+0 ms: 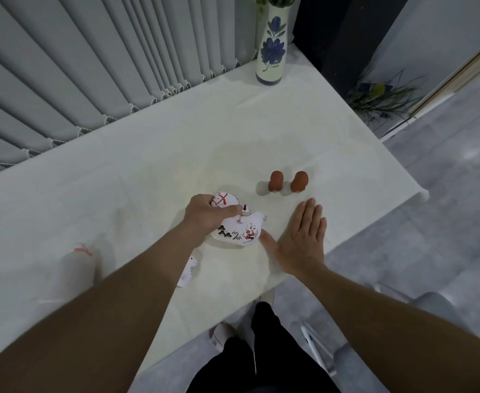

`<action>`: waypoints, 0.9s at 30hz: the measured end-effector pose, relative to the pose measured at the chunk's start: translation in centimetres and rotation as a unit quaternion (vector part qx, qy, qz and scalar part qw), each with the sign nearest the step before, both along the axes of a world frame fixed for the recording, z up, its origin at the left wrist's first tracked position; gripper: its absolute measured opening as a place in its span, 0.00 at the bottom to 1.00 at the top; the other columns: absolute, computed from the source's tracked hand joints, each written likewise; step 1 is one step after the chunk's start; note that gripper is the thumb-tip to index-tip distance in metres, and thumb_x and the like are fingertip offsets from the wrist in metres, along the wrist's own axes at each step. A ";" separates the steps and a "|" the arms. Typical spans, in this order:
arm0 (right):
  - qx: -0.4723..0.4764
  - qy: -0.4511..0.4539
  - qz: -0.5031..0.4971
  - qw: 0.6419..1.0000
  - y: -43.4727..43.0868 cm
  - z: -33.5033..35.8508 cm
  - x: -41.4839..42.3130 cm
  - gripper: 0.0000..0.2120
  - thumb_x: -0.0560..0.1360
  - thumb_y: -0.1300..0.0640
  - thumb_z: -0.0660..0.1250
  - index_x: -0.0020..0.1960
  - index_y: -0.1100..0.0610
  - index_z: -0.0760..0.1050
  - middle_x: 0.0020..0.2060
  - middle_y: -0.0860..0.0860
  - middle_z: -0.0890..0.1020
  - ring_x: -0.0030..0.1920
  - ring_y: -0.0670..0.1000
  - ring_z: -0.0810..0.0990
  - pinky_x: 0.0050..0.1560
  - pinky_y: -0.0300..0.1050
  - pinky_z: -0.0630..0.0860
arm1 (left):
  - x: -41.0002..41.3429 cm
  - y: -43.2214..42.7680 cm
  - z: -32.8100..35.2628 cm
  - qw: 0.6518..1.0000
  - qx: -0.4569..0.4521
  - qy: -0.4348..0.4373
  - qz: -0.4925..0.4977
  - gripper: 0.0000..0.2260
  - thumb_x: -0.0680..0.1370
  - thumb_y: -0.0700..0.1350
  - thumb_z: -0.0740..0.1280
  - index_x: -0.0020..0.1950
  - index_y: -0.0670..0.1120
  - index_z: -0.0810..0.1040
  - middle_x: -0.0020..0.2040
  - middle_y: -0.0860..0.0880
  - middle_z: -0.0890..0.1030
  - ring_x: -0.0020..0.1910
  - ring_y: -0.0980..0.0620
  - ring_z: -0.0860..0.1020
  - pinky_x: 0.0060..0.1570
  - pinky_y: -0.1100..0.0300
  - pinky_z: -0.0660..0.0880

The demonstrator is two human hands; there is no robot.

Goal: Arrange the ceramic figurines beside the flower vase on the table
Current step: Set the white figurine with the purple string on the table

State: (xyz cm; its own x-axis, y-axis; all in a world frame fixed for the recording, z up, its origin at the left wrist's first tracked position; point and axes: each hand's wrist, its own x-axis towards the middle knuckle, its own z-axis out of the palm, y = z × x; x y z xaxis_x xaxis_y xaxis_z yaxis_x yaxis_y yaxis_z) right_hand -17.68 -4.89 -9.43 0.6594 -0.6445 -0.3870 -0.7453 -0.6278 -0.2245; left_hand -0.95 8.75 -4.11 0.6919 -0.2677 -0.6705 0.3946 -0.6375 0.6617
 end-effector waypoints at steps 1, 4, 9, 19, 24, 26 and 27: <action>-0.002 0.004 0.001 1.000 0.0 0.0 0.0 0.60 0.72 0.20 0.49 0.80 0.63 0.30 0.81 0.60 0.34 0.81 0.60 0.32 0.81 0.58 0.34 | 0.0 0.2 0.2 1.000 -0.006 -0.015 0.009 0.17 0.63 0.52 0.81 0.45 0.45 0.85 0.44 0.47 0.87 0.46 0.46 0.86 0.46 0.53 0.82; -0.006 0.018 0.005 1.000 -0.1 -0.1 0.0 0.59 0.71 0.19 0.47 0.80 0.63 0.29 0.81 0.60 0.33 0.81 0.60 0.31 0.81 0.58 0.34 | 0.2 0.5 1.1 0.995 -0.048 -0.069 0.061 0.17 0.62 0.50 0.82 0.46 0.46 0.83 0.42 0.49 0.86 0.42 0.48 0.84 0.45 0.52 0.81; -0.011 0.027 0.006 1.000 0.0 -0.1 0.1 0.59 0.71 0.19 0.46 0.80 0.63 0.29 0.81 0.60 0.33 0.81 0.60 0.31 0.81 0.59 0.35 | 0.3 0.3 2.2 0.978 -0.105 -0.166 0.070 0.19 0.64 0.46 0.83 0.46 0.42 0.77 0.42 0.49 0.82 0.39 0.51 0.79 0.42 0.54 0.79; -0.029 0.022 0.006 0.999 0.1 -0.2 0.2 0.59 0.71 0.19 0.46 0.81 0.63 0.32 0.82 0.60 0.35 0.82 0.61 0.33 0.80 0.58 0.34 | -1.1 1.5 1.3 0.958 -0.094 -0.253 -0.096 0.17 0.69 0.48 0.79 0.53 0.50 0.77 0.48 0.54 0.84 0.47 0.55 0.82 0.47 0.57 0.79; -0.031 0.022 0.004 0.999 0.1 -0.2 0.1 0.59 0.72 0.20 0.47 0.81 0.64 0.33 0.82 0.61 0.36 0.82 0.61 0.34 0.81 0.58 0.35 | -0.8 1.3 1.3 0.956 -0.098 -0.251 -0.119 0.18 0.69 0.47 0.79 0.56 0.51 0.79 0.48 0.56 0.84 0.46 0.58 0.81 0.45 0.64 0.77; -0.029 0.017 0.002 0.999 0.2 -0.1 0.1 0.59 0.72 0.20 0.48 0.81 0.64 0.33 0.82 0.61 0.36 0.82 0.61 0.34 0.81 0.59 0.36 | -0.7 1.4 1.3 0.960 -0.095 -0.235 -0.119 0.23 0.69 0.47 0.79 0.61 0.50 0.77 0.52 0.56 0.82 0.49 0.58 0.80 0.48 0.66 0.75; -0.026 0.017 -0.001 1.000 0.2 0.0 0.1 0.59 0.72 0.20 0.48 0.81 0.64 0.33 0.82 0.61 0.36 0.82 0.61 0.34 0.81 0.60 0.36 | -0.8 1.5 1.3 0.963 -0.090 -0.225 -0.120 0.27 0.68 0.46 0.79 0.65 0.50 0.74 0.56 0.56 0.79 0.53 0.57 0.78 0.51 0.65 0.73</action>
State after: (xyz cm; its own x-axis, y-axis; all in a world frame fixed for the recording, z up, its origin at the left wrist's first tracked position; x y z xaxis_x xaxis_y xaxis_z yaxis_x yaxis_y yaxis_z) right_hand -17.56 -4.68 -9.47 0.6460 -0.6654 -0.3740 -0.7526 -0.6372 -0.1663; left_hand -1.73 10.28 -2.82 0.8056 -0.5395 -0.2450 -0.1015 -0.5330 0.8400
